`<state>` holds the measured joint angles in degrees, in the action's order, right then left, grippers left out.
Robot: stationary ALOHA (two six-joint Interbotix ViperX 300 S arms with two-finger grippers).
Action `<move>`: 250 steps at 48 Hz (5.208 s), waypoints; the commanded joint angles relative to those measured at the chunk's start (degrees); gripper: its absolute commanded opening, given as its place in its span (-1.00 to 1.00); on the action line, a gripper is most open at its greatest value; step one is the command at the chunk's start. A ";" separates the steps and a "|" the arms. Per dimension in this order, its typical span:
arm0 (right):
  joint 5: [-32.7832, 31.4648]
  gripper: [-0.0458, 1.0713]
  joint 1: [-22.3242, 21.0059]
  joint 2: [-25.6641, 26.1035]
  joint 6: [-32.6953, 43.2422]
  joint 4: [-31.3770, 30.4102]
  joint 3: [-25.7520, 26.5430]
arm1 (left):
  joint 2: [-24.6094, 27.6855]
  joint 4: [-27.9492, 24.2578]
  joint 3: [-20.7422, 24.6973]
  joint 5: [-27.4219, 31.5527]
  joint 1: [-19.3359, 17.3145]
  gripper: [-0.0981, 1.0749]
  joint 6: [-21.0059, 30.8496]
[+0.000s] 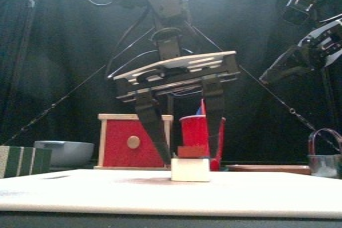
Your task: Grab drawer handle
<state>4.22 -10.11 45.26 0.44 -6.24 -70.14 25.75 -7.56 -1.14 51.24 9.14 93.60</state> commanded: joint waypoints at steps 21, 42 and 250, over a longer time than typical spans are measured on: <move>0.09 -0.83 0.09 0.00 0.09 1.85 2.90 | -15.03 -18.90 -0.09 2.20 2.55 0.89 -9.58; 0.53 -0.83 5.01 0.44 0.09 6.94 8.88 | -47.20 -45.00 -36.04 -33.05 2.02 0.89 -21.18; 21.36 -0.84 -8.35 -66.97 0.18 -10.02 48.16 | -19.78 56.34 -53.35 -90.35 -7.29 0.28 -59.24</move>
<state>26.02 -18.28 -21.09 0.79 -16.17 -21.62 6.42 49.04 -55.11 -39.46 1.49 34.54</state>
